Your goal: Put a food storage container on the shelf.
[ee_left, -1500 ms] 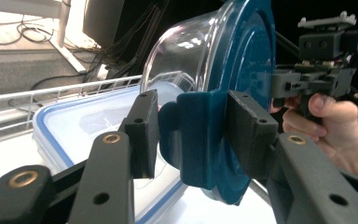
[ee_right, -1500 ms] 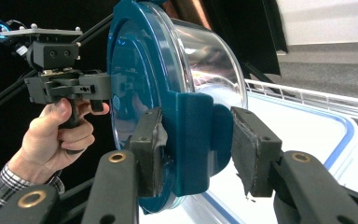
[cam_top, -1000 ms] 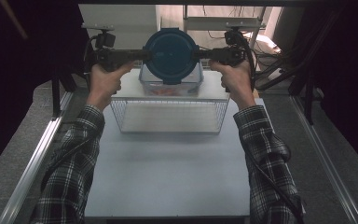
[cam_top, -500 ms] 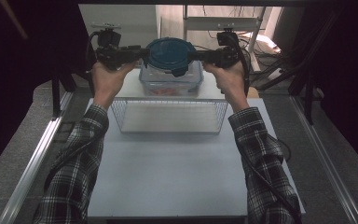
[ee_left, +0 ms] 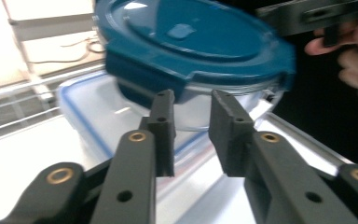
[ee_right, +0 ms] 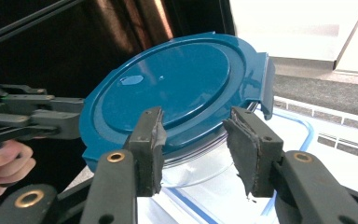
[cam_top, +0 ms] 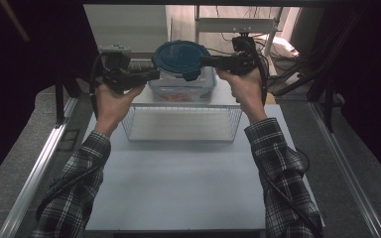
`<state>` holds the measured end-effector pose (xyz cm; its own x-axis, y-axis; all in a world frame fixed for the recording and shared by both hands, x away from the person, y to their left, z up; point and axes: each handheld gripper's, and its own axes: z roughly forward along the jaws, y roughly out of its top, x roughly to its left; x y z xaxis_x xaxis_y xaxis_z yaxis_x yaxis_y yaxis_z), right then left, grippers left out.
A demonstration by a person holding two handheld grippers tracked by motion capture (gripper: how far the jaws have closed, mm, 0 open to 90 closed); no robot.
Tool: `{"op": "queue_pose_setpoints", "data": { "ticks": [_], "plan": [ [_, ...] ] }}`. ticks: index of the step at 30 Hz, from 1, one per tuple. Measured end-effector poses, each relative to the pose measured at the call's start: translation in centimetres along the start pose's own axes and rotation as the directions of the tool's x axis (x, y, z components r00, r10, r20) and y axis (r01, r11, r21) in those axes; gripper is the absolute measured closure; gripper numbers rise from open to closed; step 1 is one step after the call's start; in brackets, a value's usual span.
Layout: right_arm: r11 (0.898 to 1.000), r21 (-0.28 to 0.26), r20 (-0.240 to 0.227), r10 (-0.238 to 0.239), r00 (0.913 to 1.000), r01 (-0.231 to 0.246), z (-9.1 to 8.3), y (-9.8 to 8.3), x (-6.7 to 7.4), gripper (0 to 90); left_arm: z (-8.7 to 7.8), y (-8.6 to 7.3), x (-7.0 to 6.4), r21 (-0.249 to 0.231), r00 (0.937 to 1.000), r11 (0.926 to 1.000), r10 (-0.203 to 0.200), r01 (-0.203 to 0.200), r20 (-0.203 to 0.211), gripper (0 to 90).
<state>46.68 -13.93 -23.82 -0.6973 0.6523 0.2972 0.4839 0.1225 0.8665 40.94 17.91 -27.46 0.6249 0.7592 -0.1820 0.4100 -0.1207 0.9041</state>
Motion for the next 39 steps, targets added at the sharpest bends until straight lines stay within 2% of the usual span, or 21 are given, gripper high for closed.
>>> {"op": "queue_pose_setpoints", "data": {
  "ticks": [3, 5, 7, 9, 13, 15, 20, 29, 30, 33, 36, 39],
  "plan": [
    [1.000, -0.005, -0.002, 0.003, 1.0000, -0.003, -0.1, 0.0, 0.0, 54.9, 0.4, 0.1, 0.7, -0.010, 0.9993, 0.9993, -0.036, 0.036, -0.007, 74.9],
    [1.000, -0.008, -0.002, 0.006, 1.0000, -0.006, 0.0, -0.1, -0.1, 54.9, 0.7, 0.3, 1.0, -0.009, 0.9986, 0.9994, -0.034, 0.033, -0.041, 77.4],
    [1.000, -0.008, -0.006, 0.010, 0.9999, -0.010, 0.0, -0.1, -0.1, 54.9, 0.8, 0.4, 1.3, -0.017, 0.9974, 0.9978, -0.065, 0.064, -0.032, 78.3],
    [1.000, -0.010, -0.009, 0.003, 1.0000, -0.003, -0.1, -0.2, 0.0, 54.8, 0.6, 0.3, 1.4, -0.032, 0.9970, 0.9967, -0.076, 0.075, -0.017, 77.8],
    [0.999, -0.010, 0.023, -0.031, 0.9992, 0.032, -0.5, -0.3, 0.0, 53.9, 0.3, -0.4, 1.2, -0.028, 0.9982, 0.9979, -0.057, 0.057, 0.019, 89.3],
    [0.999, -0.018, 0.011, -0.026, 0.9996, 0.027, -0.9, -0.5, -0.1, 53.6, 0.2, -0.5, 1.0, -0.012, 0.9976, 0.9982, -0.059, 0.059, 0.036, 90.0],
    [0.997, -0.011, 0.013, -0.070, 0.9974, 0.070, -1.4, -1.2, 0.4, 51.8, 0.0, -0.9, 0.2, 0.000, 0.9964, 0.9991, -0.042, 0.042, 0.074, 90.0],
    [0.990, -0.016, 0.004, -0.141, 0.9900, 0.141, -2.2, -3.8, 0.7, 37.1, -0.5, -2.9, -0.9, 0.014, 0.9926, 0.9999, -0.010, 0.008, 0.121, 89.3],
    [0.990, -0.015, 0.003, -0.143, 0.9898, 0.143, -2.3, -4.0, 0.7, 35.3, -0.5, -3.2, -1.0, 0.021, 0.9923, 0.9998, -0.008, 0.005, 0.124, 87.8],
    [0.988, -0.009, -0.002, -0.155, 0.9879, 0.155, -2.4, -5.0, 0.6, 30.4, -0.6, -4.2, -1.4, 0.030, 0.9931, 0.9995, 0.010, -0.014, 0.117, 76.0],
    [0.985, -0.006, 0.002, -0.174, 0.9848, 0.174, -2.5, -5.9, 0.6, 26.7, -0.7, -5.0, -1.6, 0.032, 0.9924, 0.9994, 0.011, -0.015, 0.122, 61.6],
    [0.982, 0.000, 0.009, -0.190, 0.9818, 0.190, -2.6, -6.7, 0.6, 23.2, -0.8, -5.8, -1.8, 0.036, 0.9924, 0.9992, 0.010, -0.015, 0.123, 53.6]
  ]
}}
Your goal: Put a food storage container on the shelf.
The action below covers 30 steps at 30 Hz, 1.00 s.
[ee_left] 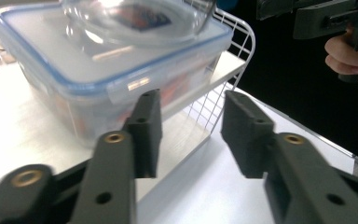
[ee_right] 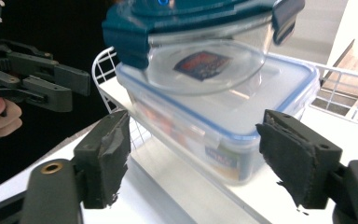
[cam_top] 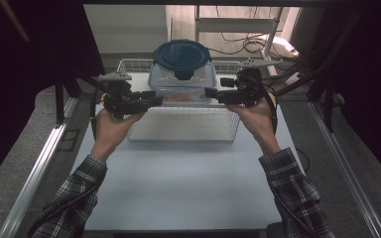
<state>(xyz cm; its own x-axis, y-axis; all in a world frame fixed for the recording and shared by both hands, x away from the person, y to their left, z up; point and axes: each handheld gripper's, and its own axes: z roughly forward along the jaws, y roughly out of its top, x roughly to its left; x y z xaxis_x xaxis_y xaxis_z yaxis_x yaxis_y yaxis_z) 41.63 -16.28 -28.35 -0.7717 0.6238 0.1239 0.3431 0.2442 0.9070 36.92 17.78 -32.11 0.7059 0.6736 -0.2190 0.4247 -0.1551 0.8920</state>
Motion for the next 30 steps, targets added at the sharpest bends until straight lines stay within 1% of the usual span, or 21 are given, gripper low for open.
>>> {"op": "queue_pose_setpoints", "data": {
  "ticks": [3, 6, 8, 11, 18, 23, 26, 29, 30],
  "plan": [
    [1.000, 0.004, 0.002, -0.018, 0.9998, 0.018, -0.1, -0.7, 0.3, 20.6, -0.1, -0.7, -0.1, -0.001, 0.9999, 1.0000, -0.009, 0.009, 0.012, 45.2],
    [0.999, 0.010, 0.005, -0.035, 0.9994, 0.035, -0.1, -1.2, 0.7, 18.5, -0.3, -1.4, -0.2, -0.008, 0.9999, 1.0000, -0.003, 0.004, 0.011, 37.2],
    [0.999, 0.016, 0.006, -0.046, 0.9989, 0.046, 0.0, -1.6, 1.0, 17.4, -0.4, -1.9, -0.3, -0.005, 0.9999, 1.0000, -0.001, 0.001, 0.015, 32.5],
    [0.998, 0.022, 0.011, -0.059, 0.9982, 0.059, 0.2, -2.2, 1.4, 15.8, -0.5, -2.7, -0.4, 0.007, 0.9999, 0.9999, 0.009, -0.009, 0.009, 27.2],
    [0.995, 0.048, 0.011, -0.090, 0.9959, 0.089, 0.7, -3.6, 2.0, 12.3, -0.6, -4.4, -0.7, 0.025, 0.9998, 0.9994, 0.022, -0.022, 0.003, 20.5],
    [0.994, 0.054, 0.005, -0.094, 0.9956, 0.093, 0.9, -4.4, 2.3, 10.1, -0.4, -5.5, -1.1, 0.041, 0.9995, 0.9987, 0.031, -0.031, -0.002, 14.8],
    [0.994, 0.056, 0.001, -0.093, 0.9956, 0.093, 1.0, -5.0, 2.4, 8.4, -0.2, -6.0, -1.2, 0.049, 0.9998, 0.9986, 0.022, -0.022, 0.005, 11.6],
    [0.995, 0.057, -0.005, -0.088, 0.9961, 0.088, 1.0, -5.6, 2.5, 6.8, -0.1, -6.7, -1.3, 0.041, 0.9998, 0.9991, 0.013, -0.013, 0.018, 10.1],
    [0.994, 0.061, -0.004, -0.093, 0.9957, 0.093, 1.0, -5.9, 2.5, 6.2, -0.1, -6.8, -1.4, 0.036, 0.9997, 0.9993, 0.008, -0.009, 0.021, 10.0]
  ]
}}
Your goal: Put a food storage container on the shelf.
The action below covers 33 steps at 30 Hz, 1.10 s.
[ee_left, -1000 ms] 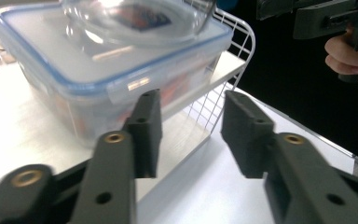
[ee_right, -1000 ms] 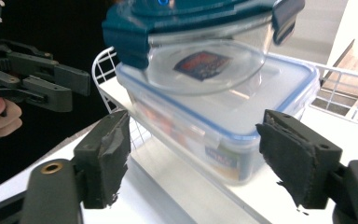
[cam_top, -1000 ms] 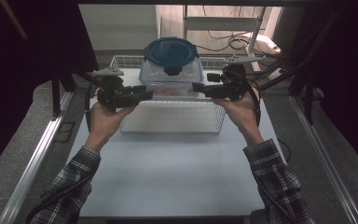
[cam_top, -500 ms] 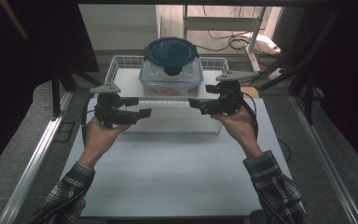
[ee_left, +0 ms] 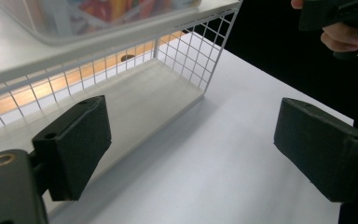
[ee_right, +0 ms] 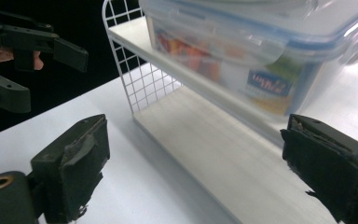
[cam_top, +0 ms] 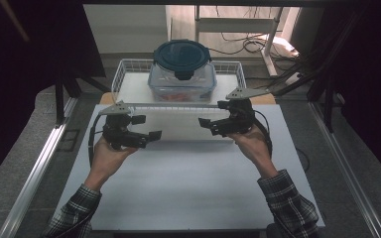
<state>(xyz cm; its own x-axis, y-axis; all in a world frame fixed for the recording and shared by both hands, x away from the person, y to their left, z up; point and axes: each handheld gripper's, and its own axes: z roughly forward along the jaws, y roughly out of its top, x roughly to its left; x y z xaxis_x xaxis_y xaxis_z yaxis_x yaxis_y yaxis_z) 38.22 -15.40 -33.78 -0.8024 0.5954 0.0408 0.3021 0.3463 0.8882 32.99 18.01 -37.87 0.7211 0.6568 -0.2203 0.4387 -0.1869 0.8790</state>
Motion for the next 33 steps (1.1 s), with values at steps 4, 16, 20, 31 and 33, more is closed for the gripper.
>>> {"op": "queue_pose_setpoints", "data": {
  "ticks": [4, 16, 20, 31, 33],
  "plan": [
    [1.000, 0.009, -0.001, -0.012, 0.9999, 0.012, 0.1, -1.0, 0.3, 4.1, 0.4, -1.1, -0.4, 0.016, 0.9997, 0.9997, 0.016, -0.015, -0.017, 8.7],
    [0.999, 0.028, -0.019, -0.019, 0.9996, 0.019, 0.6, -3.9, 1.1, 2.5, 2.0, -4.5, -1.5, 0.045, 0.9992, 0.9982, 0.041, -0.041, 0.001, 6.0],
    [0.999, 0.033, -0.017, -0.018, 0.9997, 0.019, 0.8, -4.7, 1.3, 2.3, 2.3, -5.3, -1.7, 0.044, 0.9990, 0.9980, 0.045, -0.045, 0.006, 5.4],
    [0.996, 0.075, 0.002, -0.047, 0.9989, 0.047, 1.1, -7.3, 1.9, 0.5, 3.4, -8.1, -2.3, 0.087, 0.9979, 0.9942, 0.064, -0.062, -0.011, 4.4],
    [0.995, 0.081, 0.005, -0.050, 0.9987, 0.050, 1.0, -7.8, 2.0, 0.1, 3.2, -8.5, -2.4, 0.084, 0.9977, 0.9944, 0.066, -0.064, -0.016, 4.0]
  ]
}}
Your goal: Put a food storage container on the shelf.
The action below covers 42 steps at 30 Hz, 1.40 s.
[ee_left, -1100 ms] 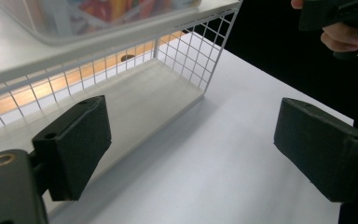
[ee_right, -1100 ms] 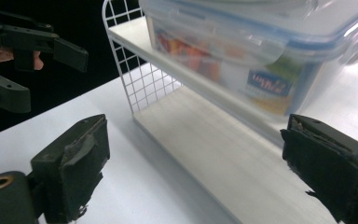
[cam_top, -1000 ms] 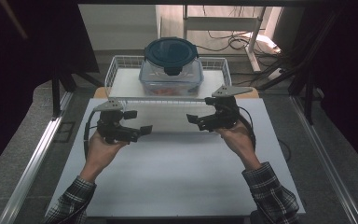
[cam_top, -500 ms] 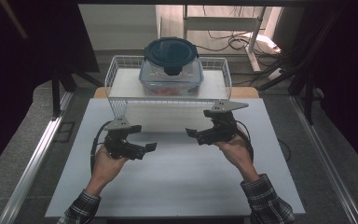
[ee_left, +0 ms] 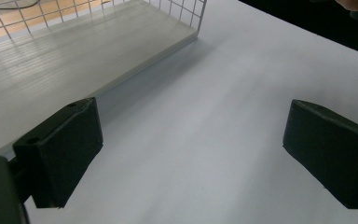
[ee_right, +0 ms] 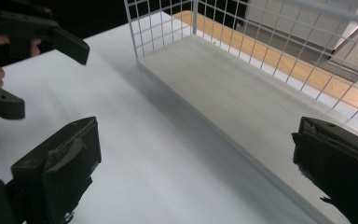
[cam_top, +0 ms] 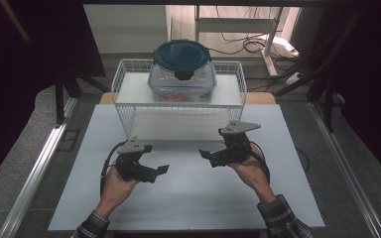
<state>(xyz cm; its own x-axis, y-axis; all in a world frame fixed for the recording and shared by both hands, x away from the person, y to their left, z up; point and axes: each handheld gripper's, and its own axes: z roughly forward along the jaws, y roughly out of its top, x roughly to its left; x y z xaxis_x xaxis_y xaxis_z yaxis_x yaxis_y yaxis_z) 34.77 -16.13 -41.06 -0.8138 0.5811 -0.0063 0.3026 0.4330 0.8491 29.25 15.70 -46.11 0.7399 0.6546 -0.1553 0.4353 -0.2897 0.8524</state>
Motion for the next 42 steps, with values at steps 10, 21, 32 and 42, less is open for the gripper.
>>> {"op": "queue_pose_setpoints", "data": {
  "ticks": [10, 21, 32, 42],
  "plan": [
    [1.000, 0.010, 0.002, 0.013, 0.9999, -0.013, -0.8, -1.7, 0.8, 0.0, -1.4, -2.2, -0.9, 0.007, 0.9994, 1.0000, 0.005, -0.004, -0.033, 1.3],
    [0.999, 0.003, 0.032, 0.040, 0.9987, -0.040, -2.5, -4.1, 1.6, 0.0, -2.9, -4.0, -1.3, 0.000, 0.9966, 0.9999, 0.013, -0.013, -0.082, 1.1],
    [0.998, 0.002, 0.074, 0.067, 0.9951, -0.067, -3.5, -6.7, 1.4, 0.0, -4.0, -6.4, -0.8, -0.002, 0.9928, 0.9999, -0.012, 0.011, -0.119, 1.8],
    [0.997, 0.019, 0.114, 0.077, 0.9905, -0.079, -4.5, -8.8, 1.2, 0.0, -4.3, -7.9, -1.1, 0.021, 0.9911, 0.9998, -0.002, 0.005, -0.133, 2.0]
  ]
}}
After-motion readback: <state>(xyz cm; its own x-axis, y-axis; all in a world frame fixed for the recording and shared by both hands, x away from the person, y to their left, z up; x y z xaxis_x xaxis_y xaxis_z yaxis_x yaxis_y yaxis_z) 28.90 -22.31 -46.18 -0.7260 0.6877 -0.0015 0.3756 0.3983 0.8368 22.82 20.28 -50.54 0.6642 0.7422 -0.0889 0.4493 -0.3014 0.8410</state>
